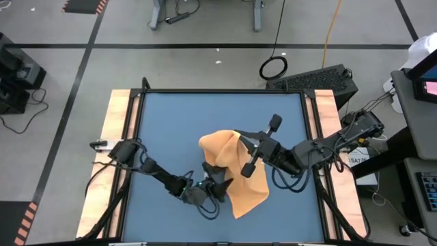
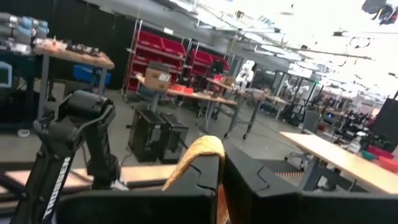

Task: Roll towel into tight, uniform cylinder
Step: Fold the orange microfiber cloth

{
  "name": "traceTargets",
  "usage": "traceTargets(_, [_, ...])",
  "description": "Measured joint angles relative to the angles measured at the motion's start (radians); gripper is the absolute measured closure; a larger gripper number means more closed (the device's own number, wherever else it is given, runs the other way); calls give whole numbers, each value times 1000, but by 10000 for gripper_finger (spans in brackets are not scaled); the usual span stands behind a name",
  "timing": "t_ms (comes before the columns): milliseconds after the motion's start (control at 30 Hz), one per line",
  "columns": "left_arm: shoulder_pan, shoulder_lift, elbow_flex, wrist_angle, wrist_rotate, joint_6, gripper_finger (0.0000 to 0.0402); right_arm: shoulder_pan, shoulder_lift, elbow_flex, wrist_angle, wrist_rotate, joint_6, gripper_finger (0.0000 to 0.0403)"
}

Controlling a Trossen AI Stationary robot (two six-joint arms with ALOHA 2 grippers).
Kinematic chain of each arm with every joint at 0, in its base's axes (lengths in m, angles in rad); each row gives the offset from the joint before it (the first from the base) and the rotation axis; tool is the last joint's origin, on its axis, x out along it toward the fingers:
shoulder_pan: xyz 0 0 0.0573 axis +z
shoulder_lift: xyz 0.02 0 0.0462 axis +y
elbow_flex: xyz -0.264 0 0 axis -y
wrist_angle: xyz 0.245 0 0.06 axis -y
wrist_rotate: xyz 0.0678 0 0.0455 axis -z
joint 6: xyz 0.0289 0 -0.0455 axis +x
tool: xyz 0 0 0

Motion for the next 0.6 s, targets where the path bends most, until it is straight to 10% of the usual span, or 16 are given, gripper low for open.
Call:
traceTargets(133, [3,3,34,2,-47,82,130,0,0,0,-63,1,58,397])
traceTargets(400, [-25,-50,41,2,-280,349,383,3,0,0,-240,0,162,397])
traceTargets(600, [-75,-101,37,-52,-339,437,385,10,0,0,-511,-8,403,397])
